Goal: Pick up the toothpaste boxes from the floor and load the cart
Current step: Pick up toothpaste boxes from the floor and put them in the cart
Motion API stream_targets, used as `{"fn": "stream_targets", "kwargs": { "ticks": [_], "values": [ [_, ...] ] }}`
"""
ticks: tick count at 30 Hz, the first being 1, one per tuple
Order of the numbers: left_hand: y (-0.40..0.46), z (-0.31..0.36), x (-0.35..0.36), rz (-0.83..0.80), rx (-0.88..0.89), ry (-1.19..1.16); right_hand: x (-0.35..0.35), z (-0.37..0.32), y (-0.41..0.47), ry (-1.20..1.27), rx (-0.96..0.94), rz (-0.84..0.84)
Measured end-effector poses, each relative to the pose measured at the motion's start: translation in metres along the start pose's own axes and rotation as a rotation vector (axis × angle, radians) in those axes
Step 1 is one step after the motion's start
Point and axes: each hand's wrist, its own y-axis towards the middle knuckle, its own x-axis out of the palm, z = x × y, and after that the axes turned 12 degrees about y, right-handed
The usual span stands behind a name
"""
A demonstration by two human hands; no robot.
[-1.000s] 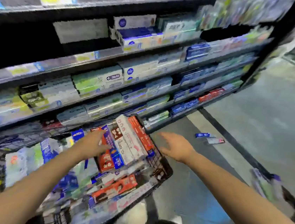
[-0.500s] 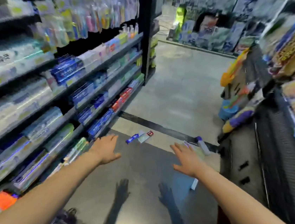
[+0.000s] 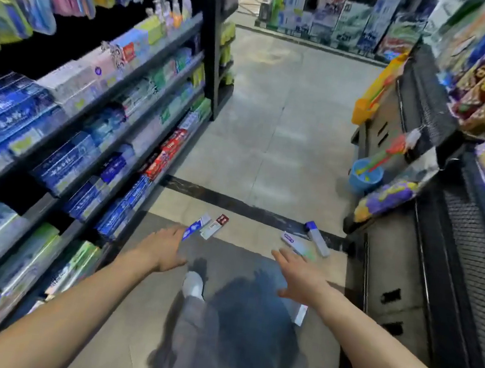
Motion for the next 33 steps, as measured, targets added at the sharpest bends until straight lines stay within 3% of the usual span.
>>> {"fn": "stream_targets", "kwargs": {
  "ticks": [10,18,24,28,33],
  "values": [
    [0.194,-0.113,-0.027,-0.193,-0.107,-0.190,-0.064,-0.013,0.217,-0.060,0.024,-0.223],
    [0.312,-0.151,-0.003,-0.295,-0.260,-0.345,-0.082,-0.022,0.365,0.025,-0.049,-0.276],
    [0.406,-0.158,0.066,-0.370,-0.307,-0.356,-0.032,0.002,0.486,0.026,-0.063,-0.342],
    [0.467,-0.155,0.143,-0.421,-0.310,-0.328,0.035,0.026,0.561,0.078,-0.045,-0.364],
    [0.533,-0.147,0.238,-0.471,-0.290,-0.292,0.118,0.054,0.643,-0.026,-0.063,-0.465]
  ]
}}
